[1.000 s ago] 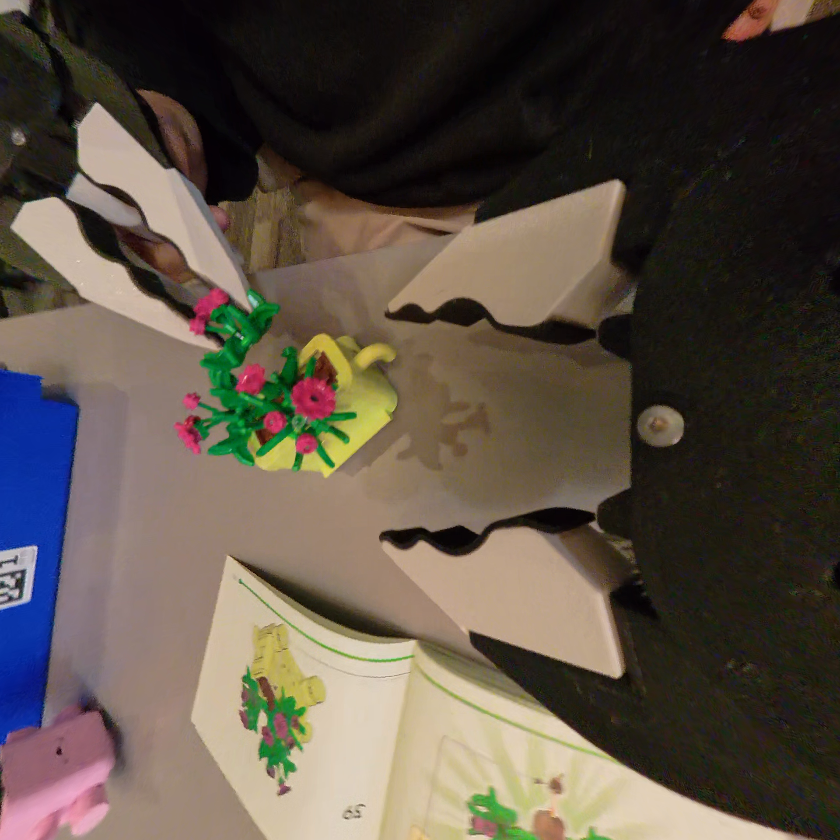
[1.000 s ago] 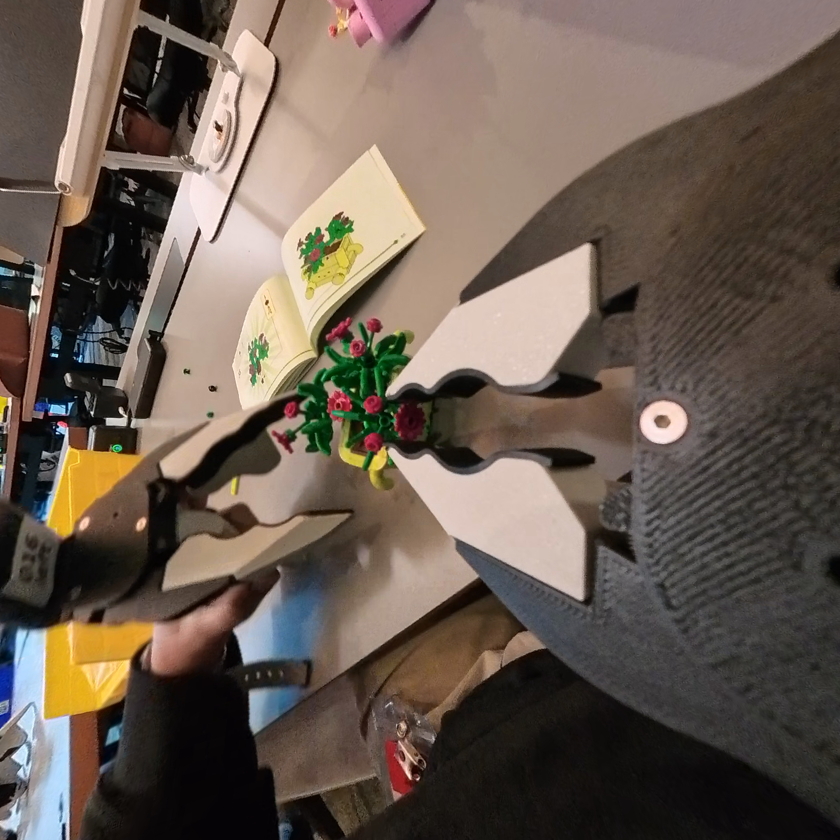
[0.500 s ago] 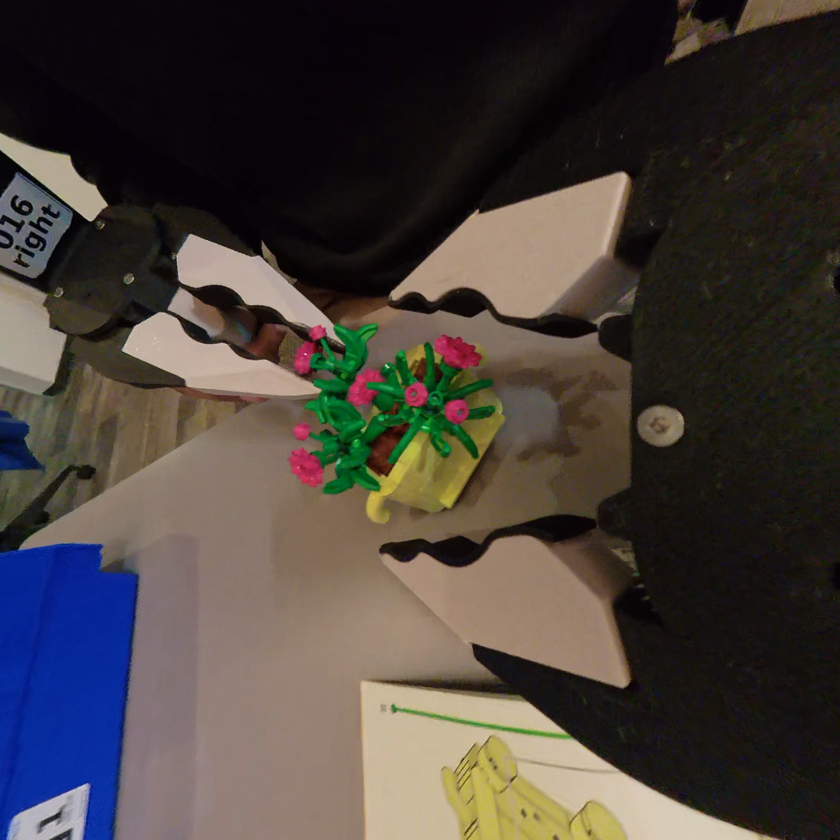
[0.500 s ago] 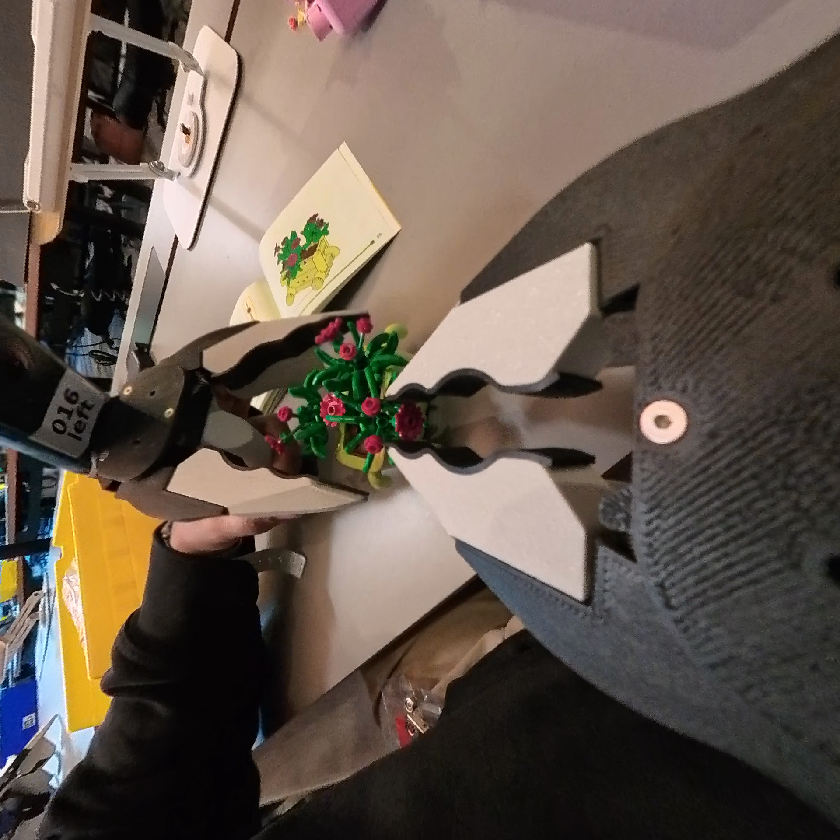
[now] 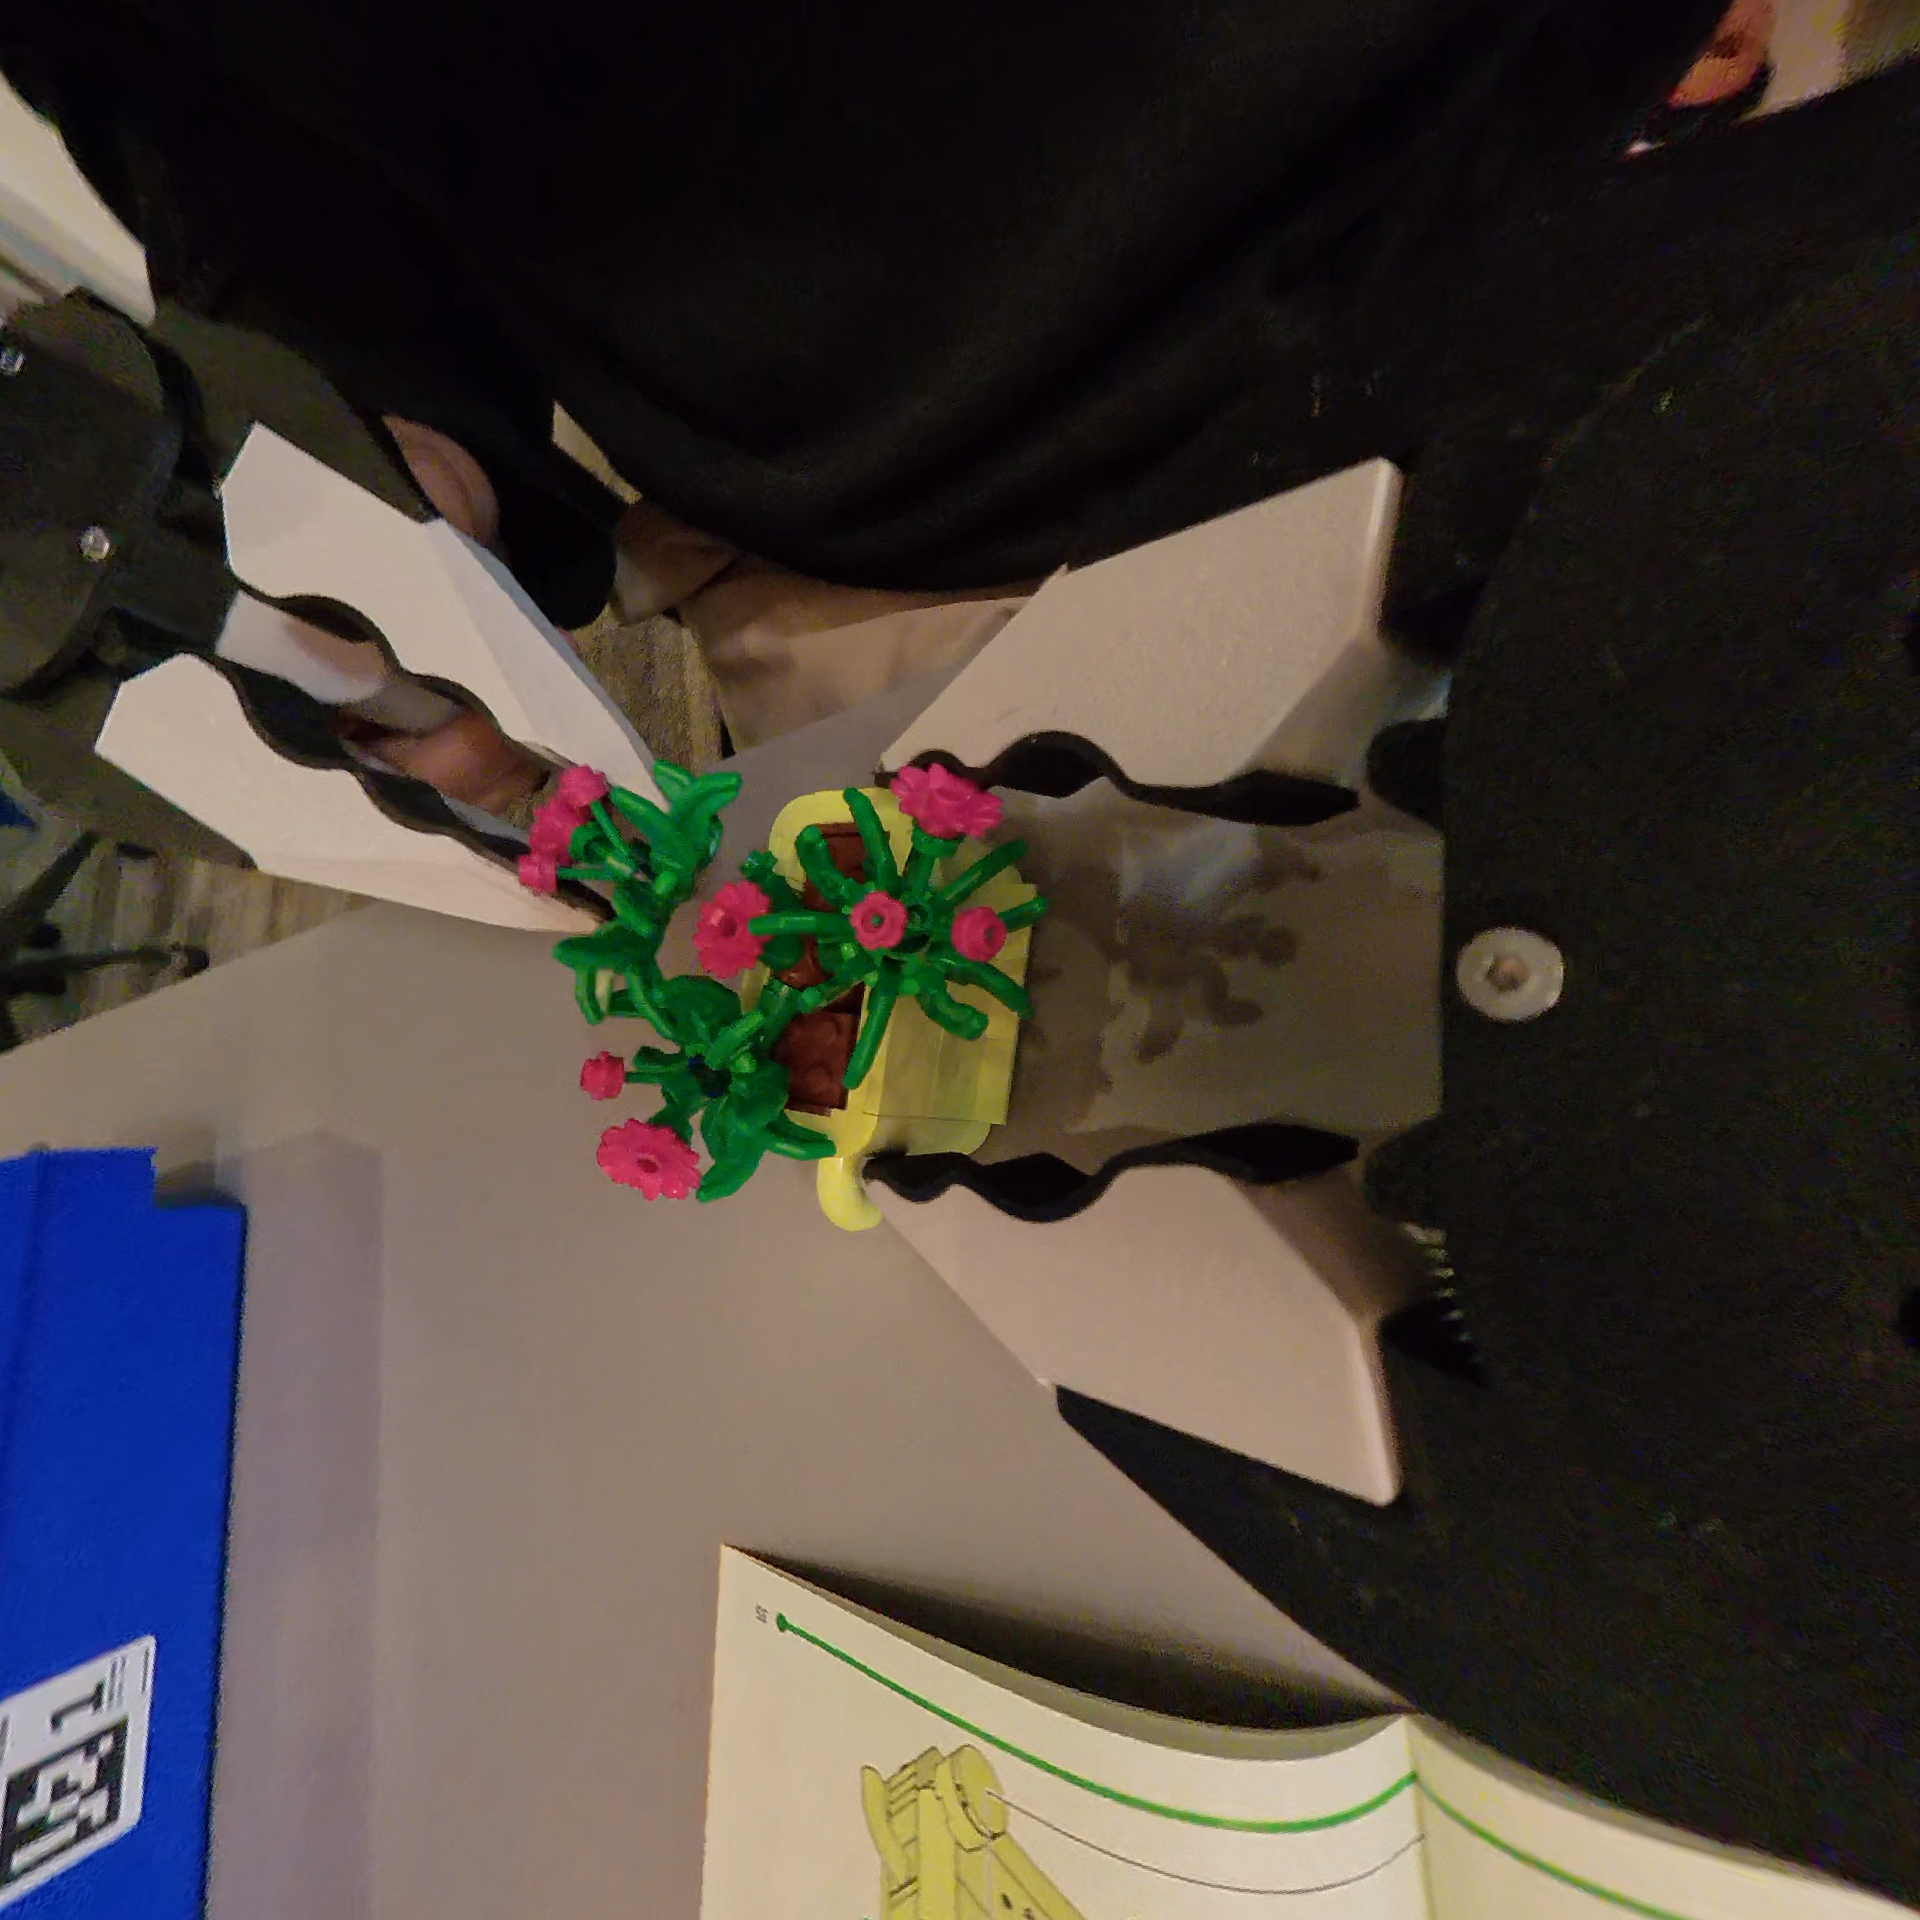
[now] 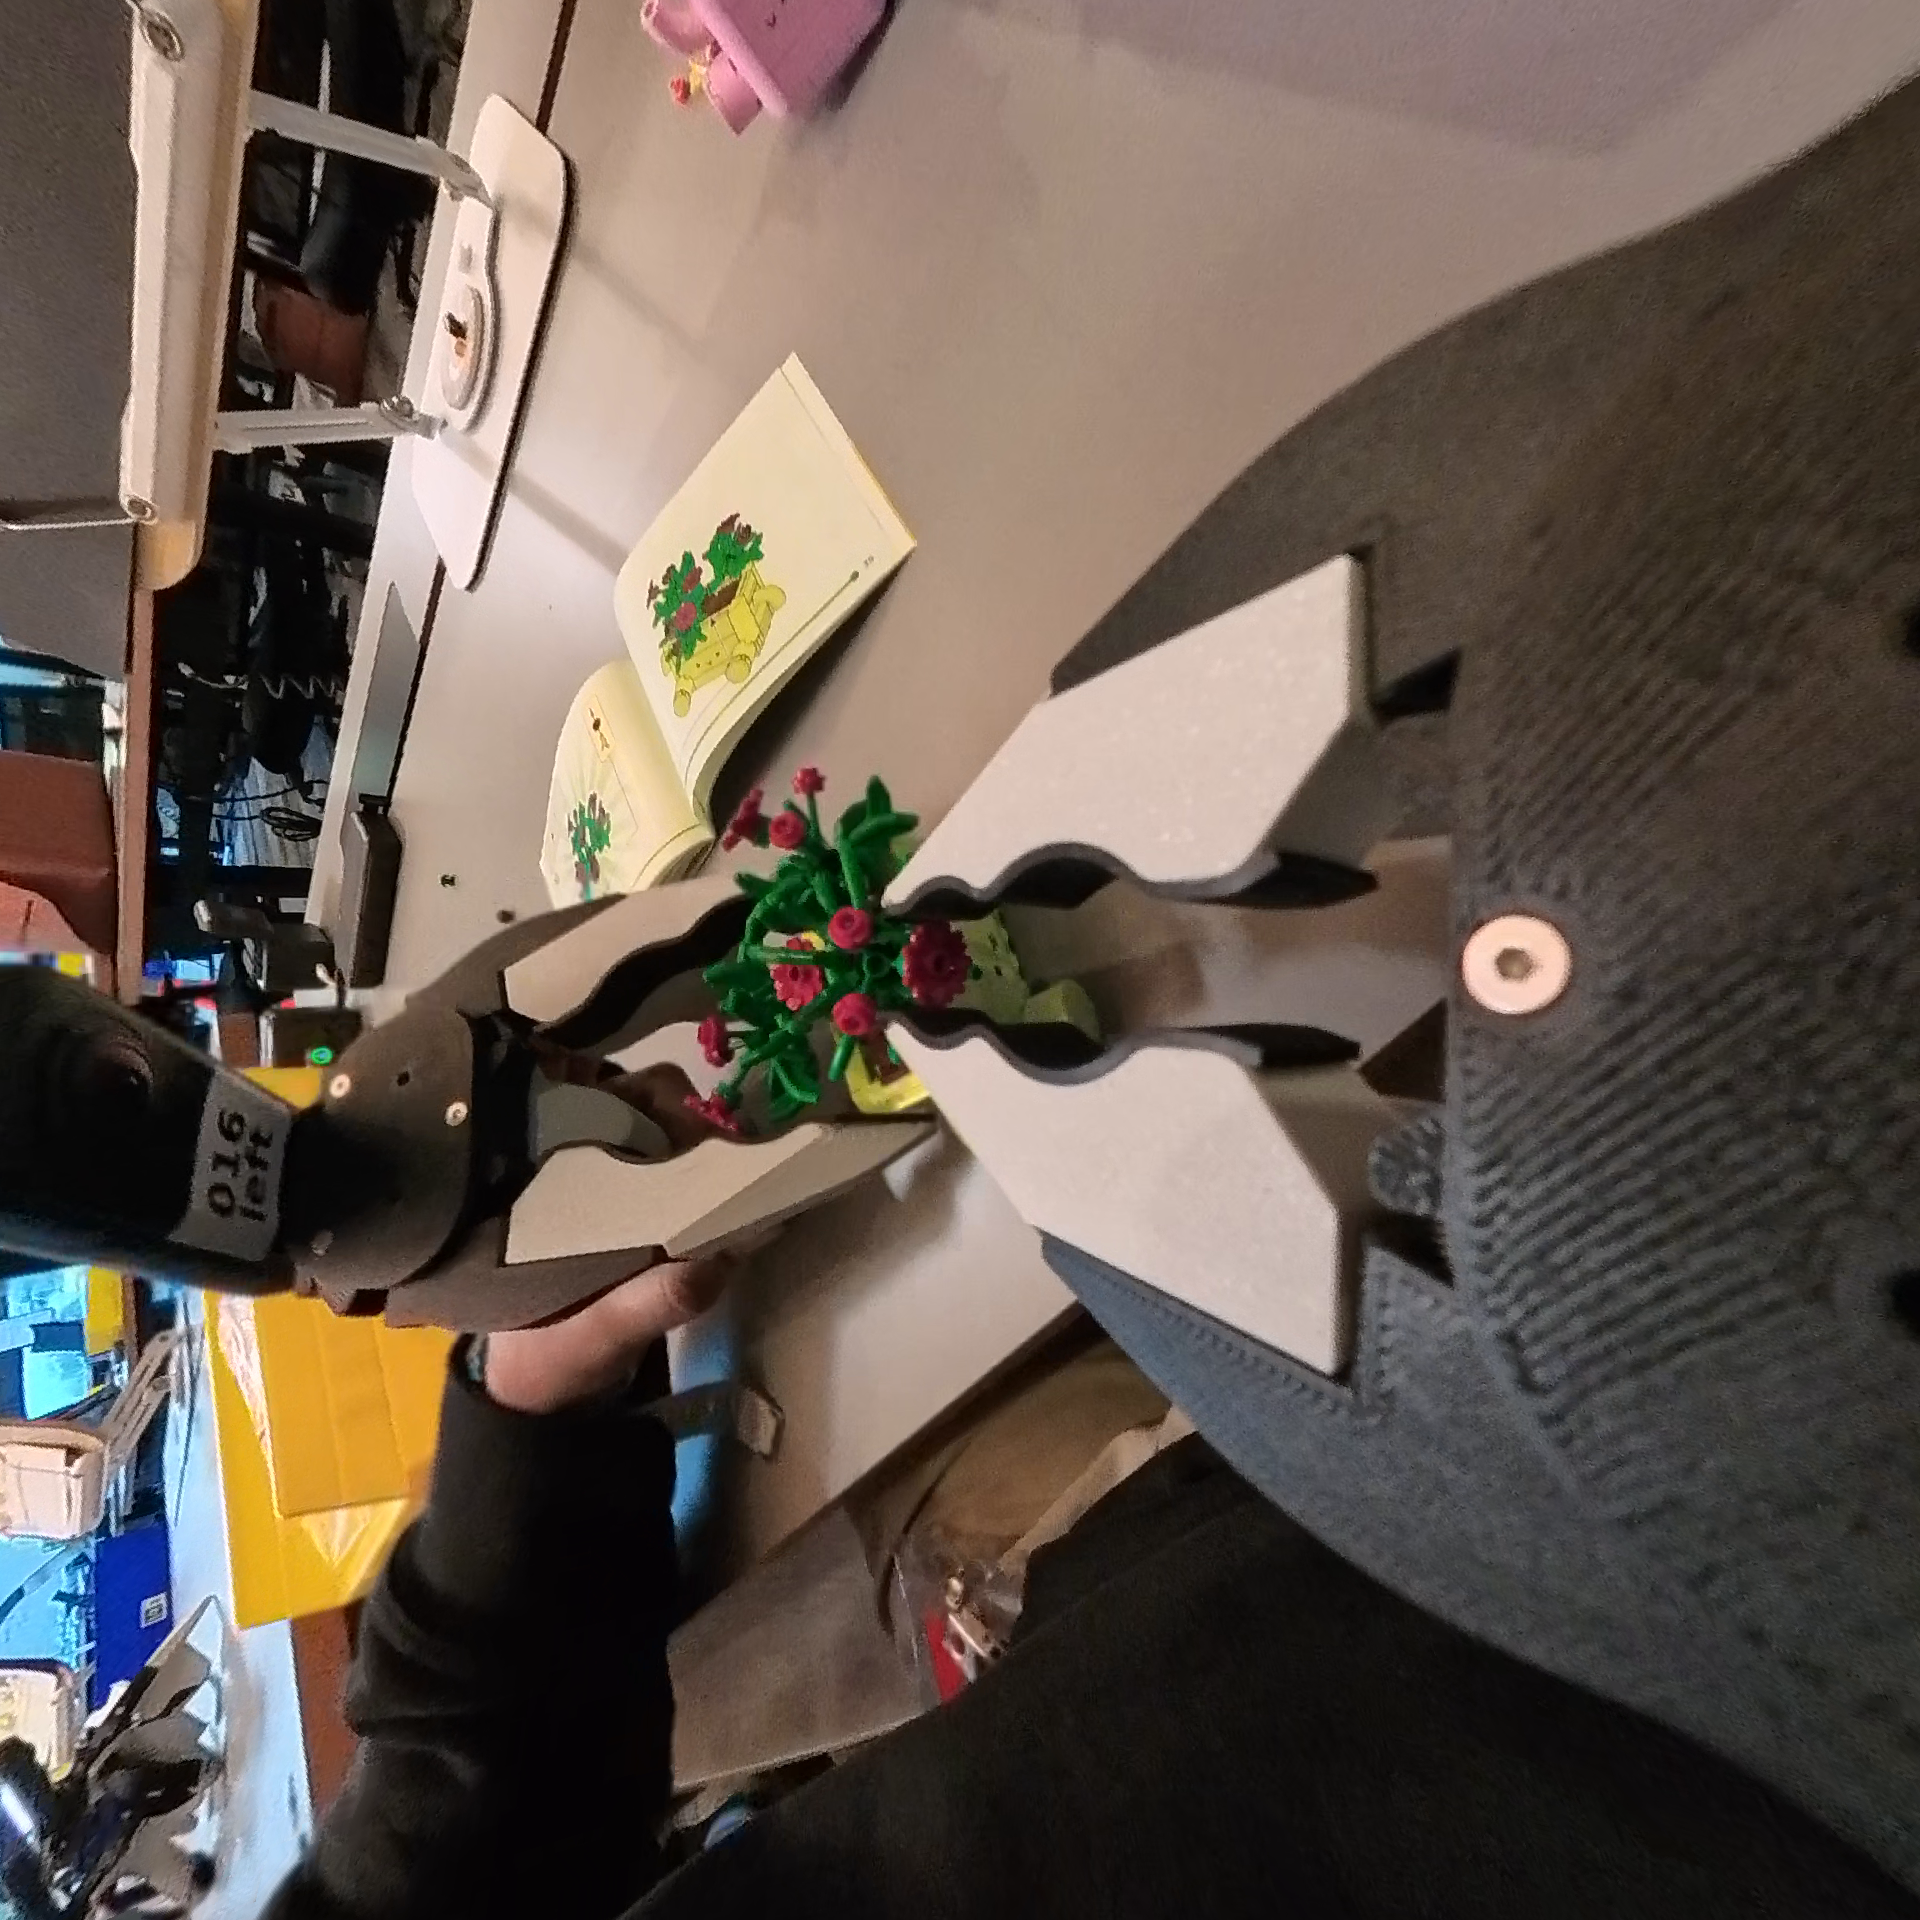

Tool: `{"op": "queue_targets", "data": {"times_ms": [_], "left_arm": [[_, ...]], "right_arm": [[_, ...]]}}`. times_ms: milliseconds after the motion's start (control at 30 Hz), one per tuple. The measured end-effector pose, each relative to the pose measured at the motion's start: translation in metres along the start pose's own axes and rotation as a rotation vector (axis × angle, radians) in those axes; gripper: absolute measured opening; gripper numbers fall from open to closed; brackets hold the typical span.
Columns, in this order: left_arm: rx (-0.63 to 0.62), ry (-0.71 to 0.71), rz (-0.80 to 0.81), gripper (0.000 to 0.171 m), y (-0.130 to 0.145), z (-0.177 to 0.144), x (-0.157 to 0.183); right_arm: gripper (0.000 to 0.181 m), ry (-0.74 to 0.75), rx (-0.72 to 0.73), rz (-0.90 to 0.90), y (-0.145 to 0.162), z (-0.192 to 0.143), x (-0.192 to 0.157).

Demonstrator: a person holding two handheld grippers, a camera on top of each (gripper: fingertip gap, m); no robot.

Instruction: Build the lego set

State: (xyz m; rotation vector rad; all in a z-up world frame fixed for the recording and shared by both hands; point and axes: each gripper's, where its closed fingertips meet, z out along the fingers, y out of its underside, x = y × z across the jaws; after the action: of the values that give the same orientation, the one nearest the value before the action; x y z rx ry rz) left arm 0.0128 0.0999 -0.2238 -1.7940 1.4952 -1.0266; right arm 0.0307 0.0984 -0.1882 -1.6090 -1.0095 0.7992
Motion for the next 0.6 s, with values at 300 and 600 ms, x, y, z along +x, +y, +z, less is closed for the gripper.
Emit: {"op": "queue_targets", "data": {"times_ms": [300,600], "left_arm": [[0.045,-0.229,-0.074,0.067,-0.002,-0.001,-0.004],[0.072,-0.406,-0.170,0.067,-0.005,0.001,-0.009]], "right_arm": [[0.014,-0.025,0.101,0.252,-0.003,-0.018,0.003],[0.014,-0.121,0.246,0.764,0.004,-0.018,0.018]]}}
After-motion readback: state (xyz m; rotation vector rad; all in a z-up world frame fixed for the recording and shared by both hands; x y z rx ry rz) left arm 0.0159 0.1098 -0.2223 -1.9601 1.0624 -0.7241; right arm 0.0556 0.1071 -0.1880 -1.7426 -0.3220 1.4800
